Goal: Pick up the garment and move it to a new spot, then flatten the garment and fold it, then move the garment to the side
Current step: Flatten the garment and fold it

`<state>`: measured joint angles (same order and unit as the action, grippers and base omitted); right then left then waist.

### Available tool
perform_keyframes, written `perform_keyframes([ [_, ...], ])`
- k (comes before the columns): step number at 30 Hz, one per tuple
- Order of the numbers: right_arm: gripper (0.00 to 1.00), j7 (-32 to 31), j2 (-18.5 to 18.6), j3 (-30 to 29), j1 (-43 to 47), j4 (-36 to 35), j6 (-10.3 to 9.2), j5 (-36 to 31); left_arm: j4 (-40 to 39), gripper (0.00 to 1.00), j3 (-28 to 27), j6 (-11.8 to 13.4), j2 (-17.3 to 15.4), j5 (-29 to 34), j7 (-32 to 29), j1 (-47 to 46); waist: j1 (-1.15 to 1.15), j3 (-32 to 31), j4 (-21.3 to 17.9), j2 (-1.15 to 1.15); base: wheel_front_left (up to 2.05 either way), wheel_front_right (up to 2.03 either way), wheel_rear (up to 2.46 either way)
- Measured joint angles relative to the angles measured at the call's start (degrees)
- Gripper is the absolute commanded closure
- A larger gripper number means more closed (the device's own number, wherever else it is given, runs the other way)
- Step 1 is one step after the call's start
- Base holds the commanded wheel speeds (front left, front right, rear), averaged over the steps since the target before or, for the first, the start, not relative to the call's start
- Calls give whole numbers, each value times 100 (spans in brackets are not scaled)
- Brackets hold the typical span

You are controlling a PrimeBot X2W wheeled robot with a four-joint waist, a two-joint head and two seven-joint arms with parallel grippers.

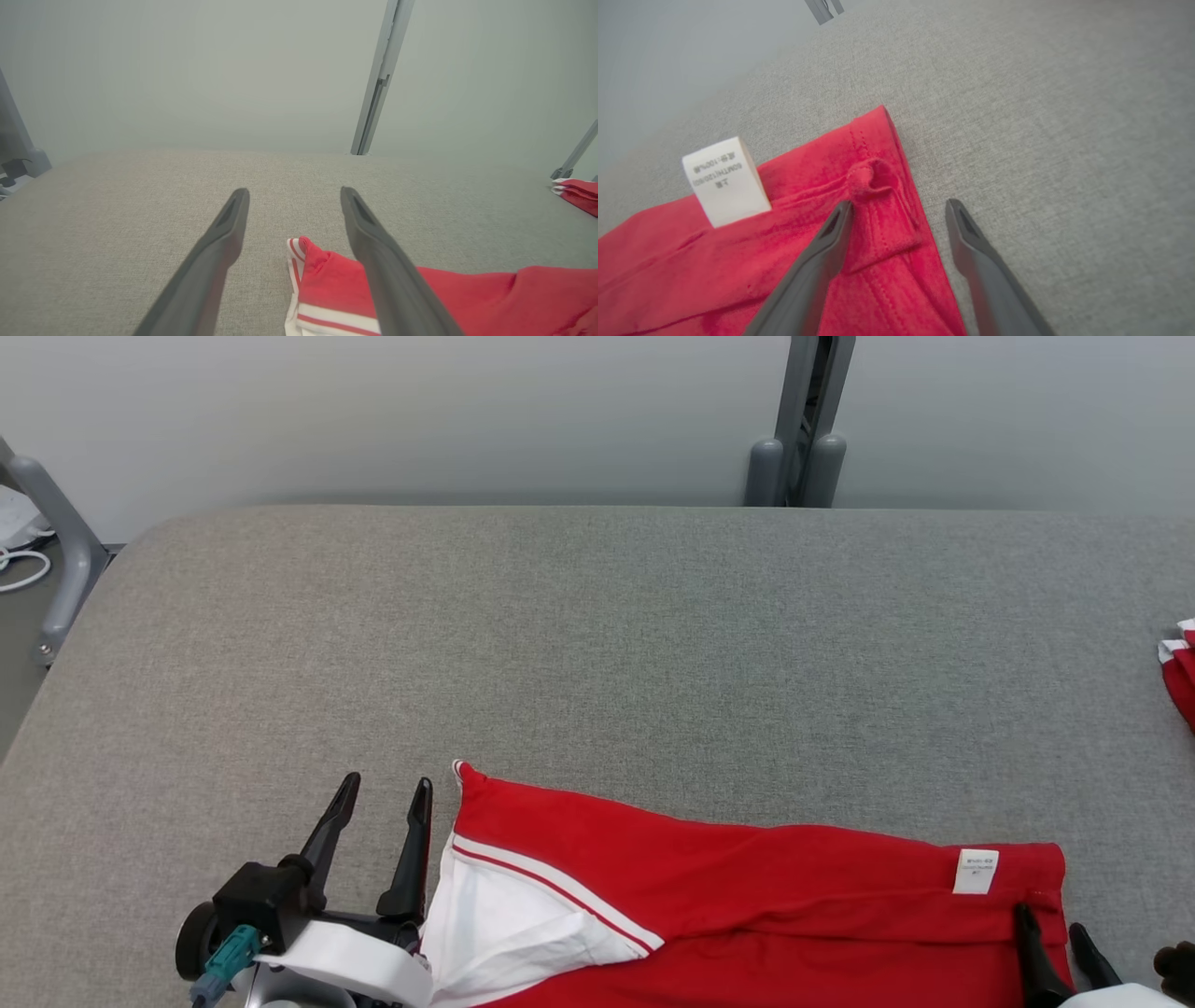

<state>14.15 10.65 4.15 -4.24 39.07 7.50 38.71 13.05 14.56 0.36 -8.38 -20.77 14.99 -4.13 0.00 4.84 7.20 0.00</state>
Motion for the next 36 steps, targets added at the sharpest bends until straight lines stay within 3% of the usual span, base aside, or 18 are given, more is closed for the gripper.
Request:
perform_keyframes([
  [5,0,53,66,235,-147,260,1,167,35,0,-86,-66,40,71,0,-8,0,5,26,0,0,0,0],
  [6,8,58,73,312,-170,279,0,202,44,0,-100,-79,46,77,0,-7,0,4,26,0,0,0,0],
  [7,53,60,92,377,-192,297,-1,246,53,0,-116,-81,55,101,0,-7,0,2,26,0,0,0,0],
  [8,81,63,113,424,-210,313,-1,296,60,0,-129,-89,64,110,0,-7,0,0,26,0,0,0,0],
  [9,81,78,138,488,-224,331,-1,333,67,0,-142,-105,73,113,0,-7,0,-3,25,0,0,0,0],
  [10,100,85,171,592,-230,355,0,377,75,0,-166,-116,93,137,0,-7,0,-9,22,0,0,0,0],
  [17,100,101,326,700,-320,446,19,315,103,0,-238,-157,156,171,0,-6,0,-15,7,0,0,0,0],
  [31,100,93,1161,-166,-678,750,7,-93,188,0,-352,-240,258,305,0,-5,0,-36,24,0,0,0,0],
  [36,100,93,1200,88,-687,579,5,-148,220,0,-409,-282,311,315,0,-4,0,-70,5,0,0,0,0],
])
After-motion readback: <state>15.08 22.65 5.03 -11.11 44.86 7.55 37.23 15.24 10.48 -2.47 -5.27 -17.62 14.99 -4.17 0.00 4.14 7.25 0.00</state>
